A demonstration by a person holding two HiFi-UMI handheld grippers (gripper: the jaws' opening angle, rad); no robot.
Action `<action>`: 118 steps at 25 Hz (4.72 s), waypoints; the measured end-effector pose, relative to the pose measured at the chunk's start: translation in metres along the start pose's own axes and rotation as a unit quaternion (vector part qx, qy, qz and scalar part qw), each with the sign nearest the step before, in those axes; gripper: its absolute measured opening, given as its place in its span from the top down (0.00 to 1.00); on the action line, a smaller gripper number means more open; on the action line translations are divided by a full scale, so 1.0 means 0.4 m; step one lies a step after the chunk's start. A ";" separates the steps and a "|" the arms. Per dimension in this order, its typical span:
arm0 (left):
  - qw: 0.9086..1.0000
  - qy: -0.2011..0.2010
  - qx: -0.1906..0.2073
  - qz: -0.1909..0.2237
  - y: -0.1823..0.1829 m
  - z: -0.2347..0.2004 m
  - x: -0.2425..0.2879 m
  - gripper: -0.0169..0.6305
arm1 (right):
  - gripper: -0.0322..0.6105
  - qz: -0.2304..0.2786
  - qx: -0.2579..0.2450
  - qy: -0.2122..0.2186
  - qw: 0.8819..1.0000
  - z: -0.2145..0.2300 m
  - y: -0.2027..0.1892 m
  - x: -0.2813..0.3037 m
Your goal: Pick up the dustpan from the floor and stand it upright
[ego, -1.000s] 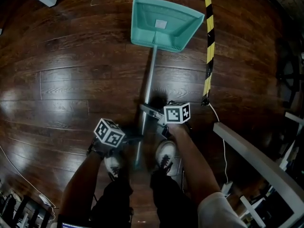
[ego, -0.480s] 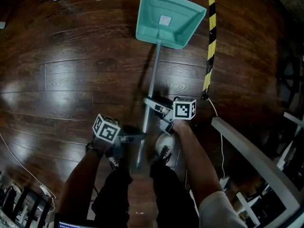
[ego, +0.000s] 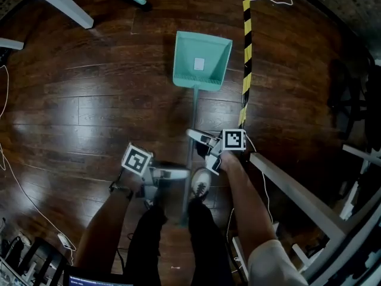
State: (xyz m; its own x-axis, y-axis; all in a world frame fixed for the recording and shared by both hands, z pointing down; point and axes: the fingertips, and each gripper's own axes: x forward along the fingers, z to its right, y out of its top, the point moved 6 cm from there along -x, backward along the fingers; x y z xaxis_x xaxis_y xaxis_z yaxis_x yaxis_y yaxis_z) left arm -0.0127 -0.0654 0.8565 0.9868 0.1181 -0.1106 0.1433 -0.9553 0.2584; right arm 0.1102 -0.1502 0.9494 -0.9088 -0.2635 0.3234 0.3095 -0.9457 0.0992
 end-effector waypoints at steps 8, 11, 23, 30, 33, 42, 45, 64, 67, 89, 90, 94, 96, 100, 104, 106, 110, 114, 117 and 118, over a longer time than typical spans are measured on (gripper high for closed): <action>0.993 -0.040 -0.092 0.057 0.079 0.139 0.031 0.75 | 0.60 0.000 0.079 0.053 0.995 -0.125 0.055 -0.095; 0.990 -0.022 -0.115 0.082 0.112 0.184 0.061 0.77 | 0.60 0.016 0.072 0.055 0.996 -0.161 0.076 -0.118; 0.964 -0.066 -0.128 0.222 0.252 0.343 0.042 0.72 | 0.63 0.079 0.016 0.101 0.992 -0.335 0.230 -0.143; 0.986 -0.038 -0.055 0.150 0.218 0.342 0.071 0.46 | 0.63 0.060 -0.001 0.108 0.992 -0.369 0.220 -0.121; 0.983 -0.058 -0.040 0.171 0.215 0.352 0.041 0.49 | 0.63 0.061 -0.004 0.117 0.991 -0.375 0.205 -0.110; 0.969 0.041 0.049 0.237 0.227 0.318 -0.088 0.77 | 0.65 0.223 0.005 0.126 0.967 -0.355 0.212 -0.146; 0.971 0.181 0.048 0.147 0.102 0.121 -0.106 0.98 | 0.84 0.153 0.052 0.011 0.987 -0.152 -0.037 -0.136; 0.968 0.136 0.195 0.084 0.175 0.317 -0.088 0.97 | 0.89 0.158 -0.012 0.157 0.975 -0.346 0.061 -0.065; 0.963 0.154 0.217 0.048 0.215 0.372 -0.080 0.98 | 0.89 0.157 -0.020 0.153 0.976 -0.370 0.067 -0.079; 0.873 0.235 0.426 0.043 0.309 0.653 0.026 0.97 | 0.93 0.210 -0.227 0.066 0.949 -0.661 0.186 -0.289; 0.864 0.236 0.443 0.044 0.295 0.668 0.025 0.97 | 0.93 0.208 -0.253 0.049 0.944 -0.683 0.183 -0.293; 0.833 0.231 0.500 0.057 0.232 0.745 0.019 0.97 | 0.93 0.191 -0.399 -0.022 0.897 -0.803 0.137 -0.311; 0.817 0.224 0.526 0.073 0.197 0.803 0.013 0.97 | 0.93 0.180 -0.468 -0.041 0.864 -0.887 0.096 -0.327; 0.780 0.220 0.574 0.118 0.133 0.947 -0.011 0.97 | 0.93 0.173 -0.560 -0.055 0.808 -1.059 0.007 -0.366; 0.728 0.224 0.630 0.151 0.061 1.136 -0.023 0.97 | 0.93 0.201 -0.612 -0.059 0.763 -1.242 -0.055 -0.434; 0.694 0.227 0.664 0.161 0.021 1.241 -0.023 0.97 | 0.93 0.226 -0.630 -0.059 0.741 -1.340 -0.076 -0.479; 0.638 0.229 0.707 0.203 -0.095 1.456 -0.039 0.97 | 0.93 0.283 -0.648 -0.061 0.705 -1.554 -0.136 -0.570; 0.571 0.238 0.744 0.254 -0.217 1.654 -0.058 0.97 | 0.93 0.324 -0.666 -0.050 0.670 -1.756 -0.201 -0.663; 0.539 0.246 0.760 0.268 -0.319 1.761 -0.054 0.97 | 0.93 0.330 -0.680 -0.039 0.653 -1.857 -0.271 -0.724; 0.526 0.251 0.766 0.271 -0.350 1.795 -0.056 0.97 | 0.93 0.331 -0.687 -0.035 0.646 -1.889 -0.295 -0.740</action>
State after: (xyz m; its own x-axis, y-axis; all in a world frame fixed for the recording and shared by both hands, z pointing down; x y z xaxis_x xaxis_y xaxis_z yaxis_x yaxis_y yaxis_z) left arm -0.1087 -0.1287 0.1337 0.8021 -0.5949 -0.0523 -0.0190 0.0621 -0.9979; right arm 0.1312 -0.1043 0.1309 -0.6748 -0.7329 -0.0866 0.0406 0.0802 -0.9959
